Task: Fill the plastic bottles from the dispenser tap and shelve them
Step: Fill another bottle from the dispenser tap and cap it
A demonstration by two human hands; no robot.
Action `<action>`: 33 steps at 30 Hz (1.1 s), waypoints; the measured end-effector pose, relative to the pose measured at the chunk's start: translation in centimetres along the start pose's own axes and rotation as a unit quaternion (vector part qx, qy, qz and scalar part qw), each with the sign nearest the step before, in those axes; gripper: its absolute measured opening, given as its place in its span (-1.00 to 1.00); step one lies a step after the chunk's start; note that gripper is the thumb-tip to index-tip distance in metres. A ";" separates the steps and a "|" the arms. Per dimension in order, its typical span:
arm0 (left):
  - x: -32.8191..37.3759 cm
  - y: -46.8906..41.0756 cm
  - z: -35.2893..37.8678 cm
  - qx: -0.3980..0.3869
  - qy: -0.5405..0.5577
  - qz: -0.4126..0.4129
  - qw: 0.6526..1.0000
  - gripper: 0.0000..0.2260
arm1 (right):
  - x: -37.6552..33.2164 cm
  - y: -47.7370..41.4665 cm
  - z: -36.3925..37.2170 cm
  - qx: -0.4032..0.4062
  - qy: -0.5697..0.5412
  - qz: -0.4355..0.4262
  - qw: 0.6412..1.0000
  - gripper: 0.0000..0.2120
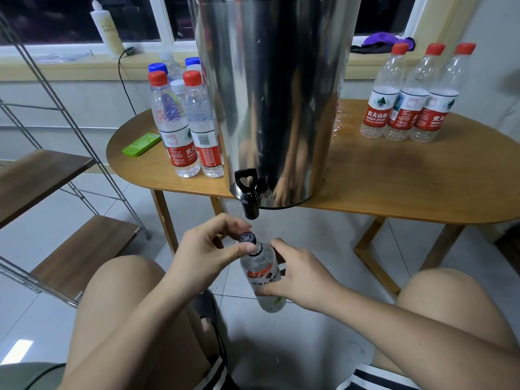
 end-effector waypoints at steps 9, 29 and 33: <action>0.9 0.0 0.9 -0.007 -0.189 0.060 0.980 -0.69 | -0.7 0.4 -0.5 0.017 0.077 -0.019 0.997 -0.32; 0.5 0.2 1.5 -0.057 -0.197 0.066 0.976 -0.68 | -0.3 0.5 -1.1 0.011 0.108 -0.016 0.994 -0.33; 0.2 -0.3 0.8 -0.033 -0.253 0.068 0.964 -0.65 | -0.3 0.4 -1.1 0.015 0.099 -0.015 0.995 -0.38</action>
Point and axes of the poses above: each hand's wrist, its own y-axis away from the middle knuckle, its own z-axis out of the palm, x = y × z, the point moved 4 cm from there along -y, towards the middle knuckle, and after that the axes turned 14 degrees about y, right-handed, at the moved point
